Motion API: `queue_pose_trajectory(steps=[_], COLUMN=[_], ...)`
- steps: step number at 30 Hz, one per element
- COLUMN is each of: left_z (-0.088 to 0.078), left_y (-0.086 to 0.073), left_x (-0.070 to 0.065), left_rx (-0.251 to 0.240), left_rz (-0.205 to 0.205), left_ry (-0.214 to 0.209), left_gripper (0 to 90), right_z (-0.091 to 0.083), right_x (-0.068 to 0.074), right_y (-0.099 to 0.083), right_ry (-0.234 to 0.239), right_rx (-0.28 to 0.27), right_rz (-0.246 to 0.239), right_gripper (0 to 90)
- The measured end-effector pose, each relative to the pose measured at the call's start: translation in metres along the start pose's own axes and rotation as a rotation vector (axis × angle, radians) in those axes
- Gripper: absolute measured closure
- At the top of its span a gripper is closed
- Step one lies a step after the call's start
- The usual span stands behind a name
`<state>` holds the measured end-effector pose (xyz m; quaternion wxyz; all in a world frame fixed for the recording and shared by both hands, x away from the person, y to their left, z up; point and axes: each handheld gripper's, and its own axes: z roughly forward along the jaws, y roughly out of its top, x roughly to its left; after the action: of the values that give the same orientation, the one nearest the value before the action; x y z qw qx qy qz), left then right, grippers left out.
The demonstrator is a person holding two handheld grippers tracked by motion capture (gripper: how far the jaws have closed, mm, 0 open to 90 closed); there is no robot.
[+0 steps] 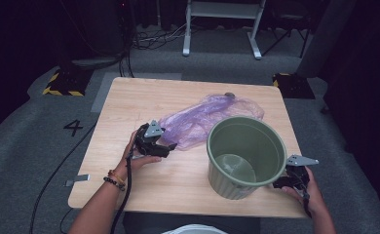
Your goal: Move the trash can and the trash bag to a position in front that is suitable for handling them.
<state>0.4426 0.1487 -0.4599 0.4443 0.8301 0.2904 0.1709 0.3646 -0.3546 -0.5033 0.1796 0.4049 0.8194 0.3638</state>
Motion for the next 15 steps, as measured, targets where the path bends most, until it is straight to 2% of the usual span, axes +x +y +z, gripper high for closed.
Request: queue_pose_trajectory(steps=[5,6,12,15], left_z=[0.017,0.021,0.040,0.048], left_y=[0.005,0.005,0.004,0.002], left_x=[0.007,0.008,0.009,0.009], left_rx=[0.008,0.016,0.075,0.131], left_rz=[-0.041,-0.031,-0.021,0.009], left_ry=[0.000,0.016,0.014,0.039], left_gripper=[23.6,25.1,46.4,55.9], right_z=[0.000,0.000,0.000,0.000], right_x=[0.000,0.000,0.000,0.000], right_y=[0.000,0.000,0.000,0.000], right_ry=[0.000,0.000,0.001,0.001], right_rx=[0.000,0.000,-0.001,-0.001], right_rz=[0.000,0.000,0.000,0.000], right_gripper=[16.8,16.8,16.8,16.8])
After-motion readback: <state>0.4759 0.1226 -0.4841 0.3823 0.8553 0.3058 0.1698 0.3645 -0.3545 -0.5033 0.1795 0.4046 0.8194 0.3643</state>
